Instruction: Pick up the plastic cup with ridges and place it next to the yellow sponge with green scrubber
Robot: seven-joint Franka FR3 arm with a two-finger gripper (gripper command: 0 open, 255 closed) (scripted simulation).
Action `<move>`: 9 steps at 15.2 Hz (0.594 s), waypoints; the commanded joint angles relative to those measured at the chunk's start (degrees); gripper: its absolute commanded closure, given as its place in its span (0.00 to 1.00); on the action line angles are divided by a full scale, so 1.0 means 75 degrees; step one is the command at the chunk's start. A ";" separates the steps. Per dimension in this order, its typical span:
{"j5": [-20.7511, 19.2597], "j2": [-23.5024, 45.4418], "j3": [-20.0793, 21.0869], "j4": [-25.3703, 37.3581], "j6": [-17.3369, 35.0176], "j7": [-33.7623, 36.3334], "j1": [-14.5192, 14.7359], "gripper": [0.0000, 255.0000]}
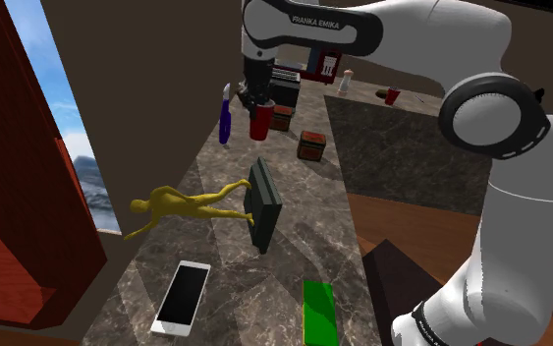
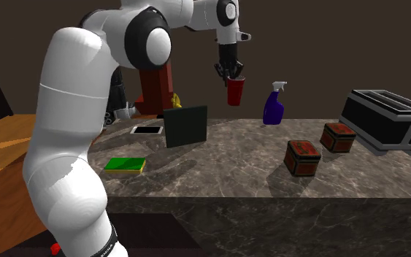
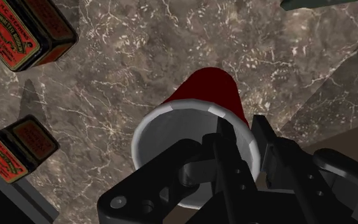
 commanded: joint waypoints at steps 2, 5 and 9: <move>0.0183 -0.1102 0.0074 -0.1582 0.0492 0.0091 -0.0119 1.00; 0.0390 -0.2145 0.0120 -0.2974 0.0860 0.0141 -0.0182 1.00; 0.0670 -0.3424 0.0160 -0.4526 0.1162 0.0172 -0.0185 1.00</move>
